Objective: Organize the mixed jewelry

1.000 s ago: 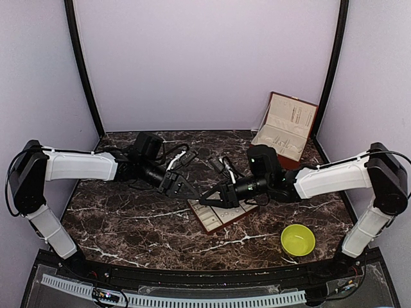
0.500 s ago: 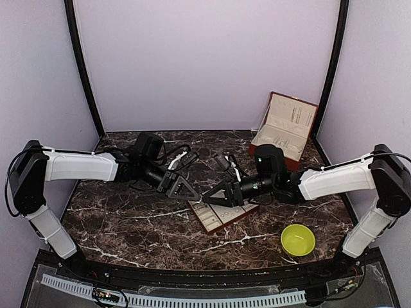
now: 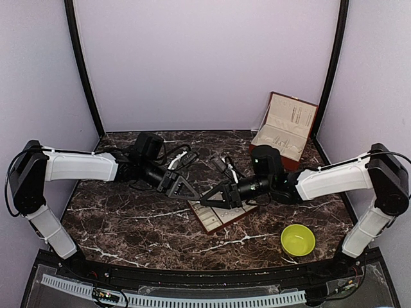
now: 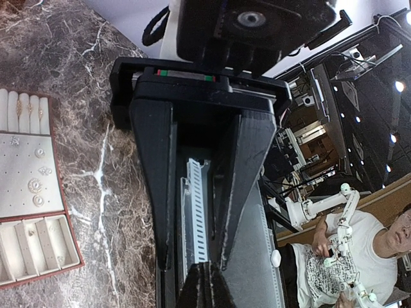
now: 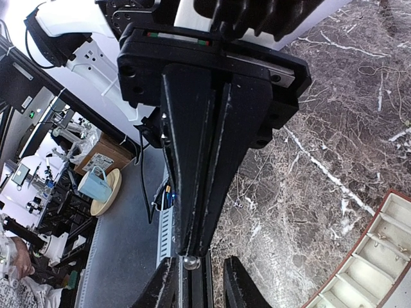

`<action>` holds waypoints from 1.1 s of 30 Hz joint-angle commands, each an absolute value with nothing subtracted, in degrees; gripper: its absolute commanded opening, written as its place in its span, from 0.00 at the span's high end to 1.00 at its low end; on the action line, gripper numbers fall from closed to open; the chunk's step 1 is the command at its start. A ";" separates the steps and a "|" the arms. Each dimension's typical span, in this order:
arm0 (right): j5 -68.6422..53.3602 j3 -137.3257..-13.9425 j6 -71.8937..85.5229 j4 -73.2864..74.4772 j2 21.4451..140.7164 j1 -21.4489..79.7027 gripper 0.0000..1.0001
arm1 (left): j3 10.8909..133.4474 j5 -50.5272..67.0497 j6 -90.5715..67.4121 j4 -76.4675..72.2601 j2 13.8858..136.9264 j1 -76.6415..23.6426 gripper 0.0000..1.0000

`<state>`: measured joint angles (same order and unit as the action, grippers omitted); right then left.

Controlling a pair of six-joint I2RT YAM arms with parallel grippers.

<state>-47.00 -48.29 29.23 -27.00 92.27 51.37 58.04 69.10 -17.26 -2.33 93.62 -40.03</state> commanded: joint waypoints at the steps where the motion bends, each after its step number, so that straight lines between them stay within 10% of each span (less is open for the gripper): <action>1: -48.34 -50.29 29.66 -28.84 93.61 51.94 0.75 | 58.41 69.96 -17.41 -3.66 90.81 -40.34 1.00; 25: -49.39 -50.20 32.74 -31.87 95.36 51.99 0.96 | 57.92 69.35 -15.80 -2.66 90.60 -40.33 1.00; 33: -49.10 -48.93 33.85 -33.14 94.73 51.58 0.99 | 57.84 68.73 -15.84 -4.05 90.42 -40.34 0.69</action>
